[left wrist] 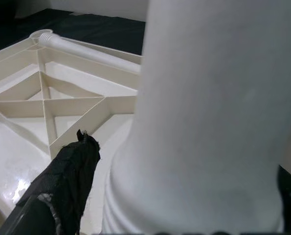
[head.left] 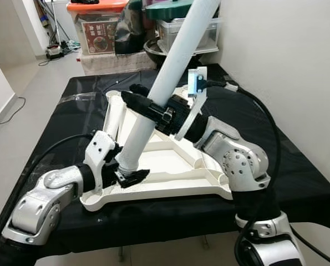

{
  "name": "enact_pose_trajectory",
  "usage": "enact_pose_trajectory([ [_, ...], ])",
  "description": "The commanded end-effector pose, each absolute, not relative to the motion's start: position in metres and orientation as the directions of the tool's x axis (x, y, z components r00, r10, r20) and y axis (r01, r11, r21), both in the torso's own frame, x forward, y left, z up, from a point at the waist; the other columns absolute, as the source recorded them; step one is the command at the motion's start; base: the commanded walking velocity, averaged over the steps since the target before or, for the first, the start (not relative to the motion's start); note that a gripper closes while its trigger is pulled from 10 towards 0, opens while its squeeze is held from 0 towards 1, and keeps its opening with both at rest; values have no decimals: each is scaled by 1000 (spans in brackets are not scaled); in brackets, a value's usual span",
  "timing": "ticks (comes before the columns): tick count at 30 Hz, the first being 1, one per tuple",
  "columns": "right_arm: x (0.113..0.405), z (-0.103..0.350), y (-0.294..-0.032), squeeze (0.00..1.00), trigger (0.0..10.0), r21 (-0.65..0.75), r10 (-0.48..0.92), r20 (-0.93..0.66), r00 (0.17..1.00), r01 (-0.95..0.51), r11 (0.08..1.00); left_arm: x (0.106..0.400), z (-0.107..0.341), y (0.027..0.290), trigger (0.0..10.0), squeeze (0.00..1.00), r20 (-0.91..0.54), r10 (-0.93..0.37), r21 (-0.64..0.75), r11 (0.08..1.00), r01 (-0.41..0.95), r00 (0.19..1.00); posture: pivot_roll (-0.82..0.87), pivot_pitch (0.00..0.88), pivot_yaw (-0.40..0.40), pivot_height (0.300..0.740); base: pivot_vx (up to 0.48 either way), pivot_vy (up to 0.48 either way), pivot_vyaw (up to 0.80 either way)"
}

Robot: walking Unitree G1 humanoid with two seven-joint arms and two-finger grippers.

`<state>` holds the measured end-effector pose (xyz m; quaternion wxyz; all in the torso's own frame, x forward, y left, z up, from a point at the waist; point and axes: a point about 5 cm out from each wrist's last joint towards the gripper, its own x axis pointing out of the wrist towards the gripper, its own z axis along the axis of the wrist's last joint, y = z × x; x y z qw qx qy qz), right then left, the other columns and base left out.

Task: Building children table

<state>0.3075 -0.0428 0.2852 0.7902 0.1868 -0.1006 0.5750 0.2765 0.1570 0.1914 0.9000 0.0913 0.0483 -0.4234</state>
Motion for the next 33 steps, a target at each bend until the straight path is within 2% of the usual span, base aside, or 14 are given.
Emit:
enact_pose_trajectory([
  [1,300,289,-37,0,0,162,883,386,266,-962,219,278,190,157,10000,0,-200,-753,158,606,779,626,7,0,8,740,0,0,0],
  [5,298,289,-34,0,0,163,889,381,253,-965,205,281,189,154,9098,0,-215,-760,193,583,789,614,5,0,6,740,0,0,0],
  [7,297,289,-33,0,0,166,890,380,252,-965,203,283,191,150,0,0,-195,-772,199,573,795,605,1,0,6,740,0,0,0],
  [15,297,287,-33,0,0,180,888,373,267,-960,214,279,190,144,0,0,-180,-799,214,538,815,574,0,0,5,740,0,0,0],
  [16,298,287,-33,0,3529,184,889,366,276,-958,221,278,190,143,0,0,-180,-804,213,531,820,567,1,0,5,740,0,0,0],
  [19,299,286,-33,0,3529,190,890,352,291,-953,237,277,191,143,0,0,-179,-808,214,525,824,561,1,0,5,740,0,0,0],
  [20,299,286,-34,973,10000,205,887,356,294,-951,233,277,191,143,0,0,-179,-812,213,518,828,555,5,0,3,740,0,0,0],
  [21,299,287,-34,1000,10000,206,887,358,290,-952,228,276,192,143,0,0,-180,-819,212,508,835,544,5,0,3,740,0,0,0],
  [23,299,286,-36,1000,10000,199,891,359,277,-956,217,270,194,142,0,0,-187,-841,197,474,858,508,5,0,3,740,0,0,0],
  [24,296,287,-40,0,10000,169,904,366,222,-971,170,262,195,141,0,0,-209,-868,176,419,891,450,12,0,-1,740,0,0,0],
  [29,292,286,-44,0,10000,134,916,368,157,-984,115,252,195,139,0,0,-234,-894,153,353,923,381,13,0,-2,740,0,0,0],
  [30,285,288,-49,0,10000,118,922,383,60,-993,15,239,201,136,0,0,-226,-926,113,283,952,302,20,0,-7,740,0,0,0],
  [32,285,288,-49,0,10000,118,922,383,60,-993,15,239,201,136,0,0,-226,-926,113,283,952,302,20,0,-7,740,0,0,0],
  [33,281,288,-52,0,10000,97,923,385,-13,-994,-55,226,206,132,0,0,-210,-952,72,212,975,223,22,0,-8,740,0,0,0],
])
